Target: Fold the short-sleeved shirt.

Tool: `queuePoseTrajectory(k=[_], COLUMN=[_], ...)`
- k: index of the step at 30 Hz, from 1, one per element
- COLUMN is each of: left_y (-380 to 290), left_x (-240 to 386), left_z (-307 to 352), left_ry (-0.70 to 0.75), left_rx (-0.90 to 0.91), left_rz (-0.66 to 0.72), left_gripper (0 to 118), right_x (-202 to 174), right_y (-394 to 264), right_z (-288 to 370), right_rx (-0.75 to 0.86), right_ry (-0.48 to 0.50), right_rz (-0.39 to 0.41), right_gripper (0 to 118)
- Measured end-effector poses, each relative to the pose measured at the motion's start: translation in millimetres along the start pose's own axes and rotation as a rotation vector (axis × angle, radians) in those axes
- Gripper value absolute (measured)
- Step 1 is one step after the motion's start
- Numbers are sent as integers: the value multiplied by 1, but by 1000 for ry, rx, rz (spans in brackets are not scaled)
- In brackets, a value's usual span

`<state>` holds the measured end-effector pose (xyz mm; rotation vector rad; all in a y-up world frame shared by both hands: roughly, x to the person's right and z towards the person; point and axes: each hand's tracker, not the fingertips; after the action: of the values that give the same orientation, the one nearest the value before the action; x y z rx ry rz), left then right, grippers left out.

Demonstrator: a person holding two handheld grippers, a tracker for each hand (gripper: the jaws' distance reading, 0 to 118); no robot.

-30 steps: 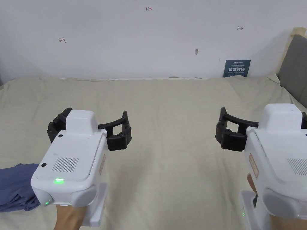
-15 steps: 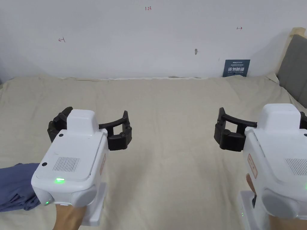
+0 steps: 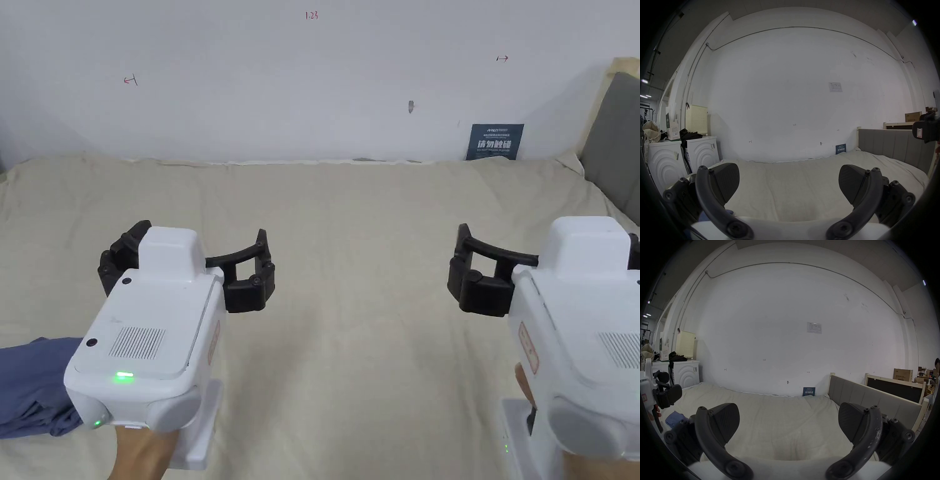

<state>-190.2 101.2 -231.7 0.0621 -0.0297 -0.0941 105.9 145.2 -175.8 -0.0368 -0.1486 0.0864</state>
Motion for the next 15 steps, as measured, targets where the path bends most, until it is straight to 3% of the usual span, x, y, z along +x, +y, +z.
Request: queuePoseTrajectory(k=[15], left_y=[0], left_x=[0], left_z=[0], left_ry=[0], left_rx=[1], left_rz=[-5], left_gripper=[118], right_x=[1], right_y=[-1], right_z=[-4], right_rx=[-20], right_ry=[-3], right_rz=[5], right_gripper=[118])
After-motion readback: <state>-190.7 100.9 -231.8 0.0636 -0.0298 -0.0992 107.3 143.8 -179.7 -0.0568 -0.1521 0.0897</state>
